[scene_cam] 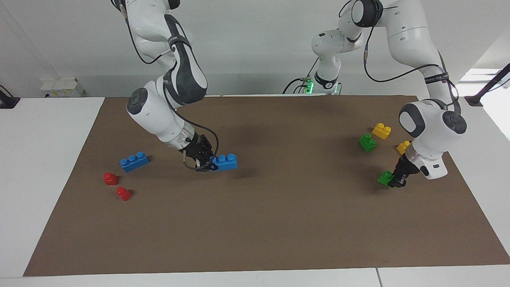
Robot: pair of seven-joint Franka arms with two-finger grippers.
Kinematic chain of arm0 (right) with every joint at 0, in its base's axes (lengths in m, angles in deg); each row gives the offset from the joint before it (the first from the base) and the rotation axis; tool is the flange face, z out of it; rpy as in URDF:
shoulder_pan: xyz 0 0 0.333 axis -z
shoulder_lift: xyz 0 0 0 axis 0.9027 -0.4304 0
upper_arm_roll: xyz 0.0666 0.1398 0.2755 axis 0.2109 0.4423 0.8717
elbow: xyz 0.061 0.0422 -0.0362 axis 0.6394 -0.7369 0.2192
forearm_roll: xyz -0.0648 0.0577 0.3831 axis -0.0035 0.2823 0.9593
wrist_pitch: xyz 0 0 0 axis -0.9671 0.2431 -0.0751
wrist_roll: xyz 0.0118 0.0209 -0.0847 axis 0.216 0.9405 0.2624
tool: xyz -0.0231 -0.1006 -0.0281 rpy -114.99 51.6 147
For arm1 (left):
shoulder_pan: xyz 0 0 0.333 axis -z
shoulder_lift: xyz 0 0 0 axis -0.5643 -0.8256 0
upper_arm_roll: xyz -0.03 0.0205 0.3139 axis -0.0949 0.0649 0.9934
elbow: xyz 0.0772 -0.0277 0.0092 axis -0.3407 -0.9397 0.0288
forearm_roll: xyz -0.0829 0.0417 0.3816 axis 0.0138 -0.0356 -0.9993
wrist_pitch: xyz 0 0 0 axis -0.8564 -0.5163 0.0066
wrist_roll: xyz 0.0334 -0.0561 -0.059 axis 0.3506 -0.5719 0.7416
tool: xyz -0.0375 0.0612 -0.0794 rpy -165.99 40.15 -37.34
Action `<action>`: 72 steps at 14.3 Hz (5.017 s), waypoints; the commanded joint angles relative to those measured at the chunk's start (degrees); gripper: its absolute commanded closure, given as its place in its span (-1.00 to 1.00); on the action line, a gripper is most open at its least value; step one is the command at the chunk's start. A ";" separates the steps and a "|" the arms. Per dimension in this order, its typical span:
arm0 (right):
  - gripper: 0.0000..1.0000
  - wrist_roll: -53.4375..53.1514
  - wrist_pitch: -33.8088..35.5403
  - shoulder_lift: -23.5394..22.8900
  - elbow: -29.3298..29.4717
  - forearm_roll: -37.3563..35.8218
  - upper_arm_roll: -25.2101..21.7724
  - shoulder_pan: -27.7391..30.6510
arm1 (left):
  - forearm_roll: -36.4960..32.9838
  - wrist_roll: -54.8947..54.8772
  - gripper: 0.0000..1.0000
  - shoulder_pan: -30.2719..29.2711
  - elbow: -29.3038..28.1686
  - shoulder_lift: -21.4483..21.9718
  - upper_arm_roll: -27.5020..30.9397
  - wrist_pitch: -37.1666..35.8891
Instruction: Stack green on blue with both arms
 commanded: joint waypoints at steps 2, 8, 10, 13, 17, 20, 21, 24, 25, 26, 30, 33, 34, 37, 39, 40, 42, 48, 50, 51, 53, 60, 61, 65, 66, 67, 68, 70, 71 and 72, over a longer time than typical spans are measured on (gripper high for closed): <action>1.00 -3.84 -7.07 3.04 -7.21 0.23 -0.13 -3.11 | -0.78 10.41 1.00 4.21 -0.84 6.30 0.62 -6.75; 1.00 -6.83 -13.67 1.29 -10.65 0.23 -0.22 -7.77 | -0.78 39.84 1.00 13.95 -3.04 12.63 0.62 -9.84; 1.00 -7.27 -14.82 0.15 -10.65 0.23 -0.22 -8.03 | -1.04 48.11 1.00 18.35 -3.21 13.07 0.71 -10.72; 1.00 -7.18 -19.38 -1.78 -12.14 0.23 -0.22 -10.76 | -1.13 57.52 1.00 24.24 -3.39 13.34 0.62 -10.63; 1.00 -6.66 -21.68 -3.11 -13.20 0.23 -0.22 -13.49 | -1.22 66.85 1.00 31.54 -4.18 13.60 0.62 -8.53; 1.00 -6.66 -22.38 -3.54 -13.46 0.23 -0.22 -13.57 | -1.40 72.04 1.00 35.85 -7.42 14.57 0.62 -3.97; 1.00 -6.57 -23.25 -3.63 -13.55 0.23 -0.22 -13.66 | -1.40 73.01 1.00 36.90 -7.96 14.48 0.62 -3.00; 1.00 -6.39 -23.96 -3.63 -13.99 0.23 -0.22 -13.75 | -3.41 79.24 1.00 40.42 -9.01 13.43 0.62 1.21; 1.00 -6.13 -24.14 -3.63 -14.17 0.23 -0.22 -13.75 | -3.94 81.00 1.00 41.65 -9.28 13.25 0.62 2.54; 1.00 -5.70 -24.75 -3.63 -14.69 0.23 -0.22 -13.75 | -4.29 81.80 1.00 42.27 -9.28 12.21 0.62 2.98; 1.00 -5.25 -26.51 -3.63 -15.31 0.23 -0.22 -13.75 | -7.28 86.99 1.00 44.03 -9.19 10.35 0.62 6.41; 1.00 -5.25 -26.52 -3.63 -15.40 0.23 -0.22 -13.75 | -9.03 89.53 1.00 44.91 -8.93 8.08 0.62 8.43; 1.00 -5.16 -26.52 -3.63 -15.40 0.23 -0.22 -13.75 | -10.78 91.46 1.00 45.52 -8.75 7.02 0.62 9.40; 1.00 -5.16 -26.52 -3.63 -15.40 0.23 -0.22 -13.75 | -12.12 93.32 1.00 45.70 -8.49 5.26 0.62 10.81; 1.00 -5.08 -26.60 -3.63 -15.66 0.23 -0.22 -13.75 | -12.47 93.32 1.00 45.70 -8.49 4.73 0.62 11.16; 1.00 -4.73 -26.60 -3.63 -15.75 0.23 -0.22 -13.66 | -12.82 93.41 1.00 45.70 -8.40 4.38 0.62 11.25; 1.00 -4.37 -26.60 -3.63 -15.75 0.23 -0.22 -13.66 | -13.00 93.76 1.00 45.70 -8.49 4.02 0.62 12.13; 1.00 -4.46 -26.60 -3.54 -15.75 0.23 -0.22 -13.66 | -13.88 94.82 1.00 45.70 -8.49 2.88 0.71 13.36; 1.00 -4.37 -26.60 -3.54 -15.75 0.23 -0.22 -13.66 | -13.88 94.82 1.00 45.70 -8.58 2.79 0.71 13.89; 1.00 -4.37 -26.60 -3.63 -15.75 0.23 -0.22 -13.66 | -14.23 94.82 1.00 45.62 -8.58 2.79 0.71 14.15; 1.00 -4.37 -26.60 -3.63 -15.75 0.23 -0.22 -13.66 | -14.76 94.90 1.00 45.53 -8.58 1.83 0.71 14.59; 1.00 -4.37 -27.04 -3.63 -15.75 0.23 -0.22 -13.66 | -18.09 97.98 1.00 45.61 -8.84 -0.02 0.71 16.35; 1.00 -4.37 -27.04 -3.63 -15.75 0.23 -0.22 -13.57 | -18.27 97.98 1.00 45.62 -9.10 -0.11 0.71 16.70; 1.00 -4.20 -27.04 -3.63 -15.84 0.23 -0.22 -13.57 | -18.27 98.07 1.00 45.62 -9.19 -1.33 0.71 17.66; 1.00 -3.85 -27.04 -3.63 -16.01 0.23 -0.22 -13.57 | -18.36 98.59 1.00 45.62 -9.28 -1.43 0.71 18.54; 1.00 -3.85 -27.48 -3.63 -16.19 0.23 -0.22 -13.49 | -18.36 98.77 1.00 45.53 -9.28 -1.60 0.80 18.89; 1.00 -3.76 -28.09 -3.63 -16.54 0.23 -0.22 -13.49 | -18.36 98.86 1.00 45.44 -9.19 -1.60 0.80 18.81; 1.00 -3.67 -28.54 -3.63 -16.72 0.23 -0.22 -13.49 | -18.54 98.42 0.58 45.09 -9.10 -1.60 0.80 18.90; 1.00 -3.67 -28.54 -3.63 -16.72 0.32 -0.22 -13.49 | -18.71 98.33 -0.96 45.09 -8.67 -1.60 0.80 18.72; 1.00 -3.84 -28.54 -3.63 -16.72 0.41 -0.13 -13.40 | -19.32 98.16 -1.00 45.09 -8.58 -1.69 0.71 18.81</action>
